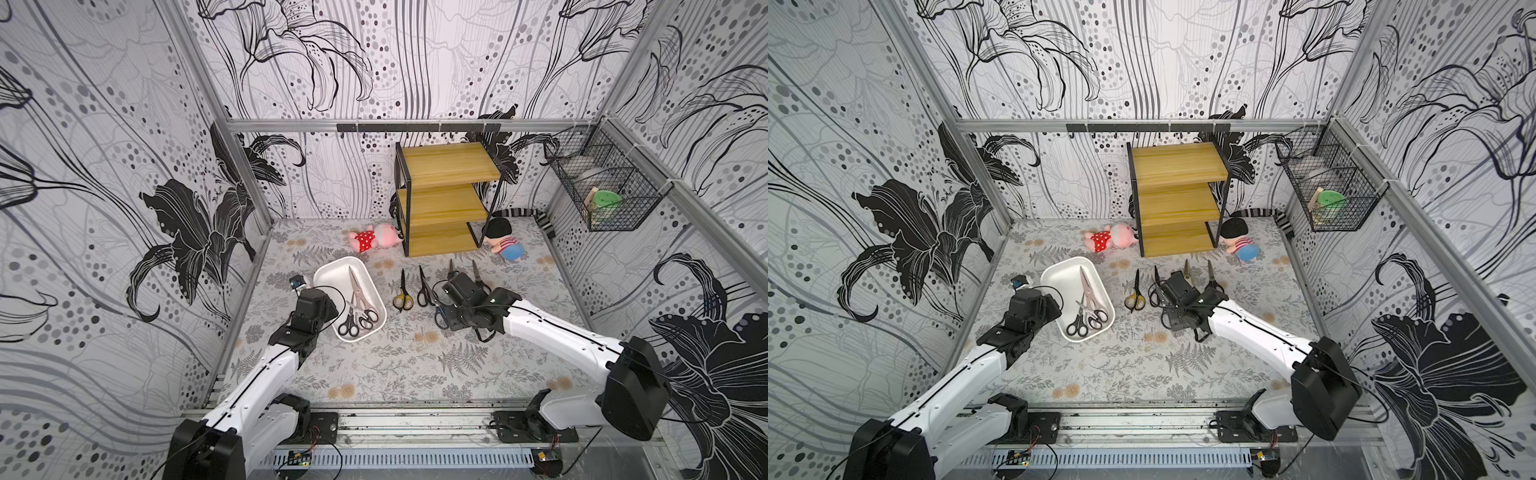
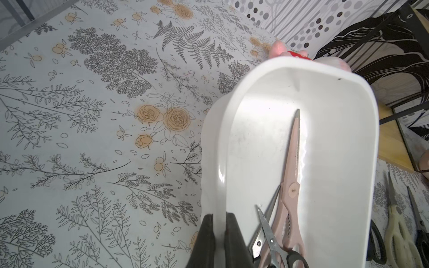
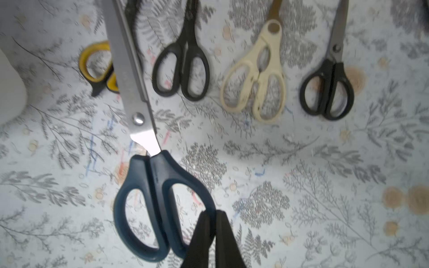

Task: Take the scissors out of the storage box
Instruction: Place the scissors at the center of the board.

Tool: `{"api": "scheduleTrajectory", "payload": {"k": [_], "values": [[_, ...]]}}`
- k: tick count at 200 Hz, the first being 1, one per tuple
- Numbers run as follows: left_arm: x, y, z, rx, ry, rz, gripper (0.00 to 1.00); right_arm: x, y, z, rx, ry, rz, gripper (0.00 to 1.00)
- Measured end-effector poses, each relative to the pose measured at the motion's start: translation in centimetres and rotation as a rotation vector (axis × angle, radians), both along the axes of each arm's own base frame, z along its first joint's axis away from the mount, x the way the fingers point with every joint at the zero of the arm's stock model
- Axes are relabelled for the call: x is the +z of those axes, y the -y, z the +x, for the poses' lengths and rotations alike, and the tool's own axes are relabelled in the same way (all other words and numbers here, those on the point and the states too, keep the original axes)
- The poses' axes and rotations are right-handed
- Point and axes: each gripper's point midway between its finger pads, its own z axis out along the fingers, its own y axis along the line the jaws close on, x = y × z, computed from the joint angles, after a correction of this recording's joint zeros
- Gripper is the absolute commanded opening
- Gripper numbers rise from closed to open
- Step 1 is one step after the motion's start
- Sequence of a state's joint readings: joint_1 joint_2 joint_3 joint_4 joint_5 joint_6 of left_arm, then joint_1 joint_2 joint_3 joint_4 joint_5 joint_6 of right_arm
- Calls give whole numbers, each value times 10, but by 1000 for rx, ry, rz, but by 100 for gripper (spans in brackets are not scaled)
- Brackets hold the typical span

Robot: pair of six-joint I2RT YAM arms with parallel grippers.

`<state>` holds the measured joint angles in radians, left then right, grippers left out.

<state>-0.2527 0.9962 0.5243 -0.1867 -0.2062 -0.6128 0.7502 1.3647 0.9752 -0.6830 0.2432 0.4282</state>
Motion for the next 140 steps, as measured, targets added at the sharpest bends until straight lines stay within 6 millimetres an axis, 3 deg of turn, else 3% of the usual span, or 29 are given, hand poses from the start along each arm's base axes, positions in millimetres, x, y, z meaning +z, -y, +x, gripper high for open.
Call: {"api": "scheduleTrajectory", "payload": {"k": [39,85,112,140], "values": [[23,11,18,-38,54,-17,0,-24,42,-28,-108,-96,-53,0],[31,18,28,-78,76,-6,0,-38,99,-39,-305,-188,-102,0],[31,19,30,-95,74,8,0,-44,121,-42,-404,-244,-132,0],[33,21,31,-111,86,18,0,-50,130,-51,-445,-293,-169,0]]}}
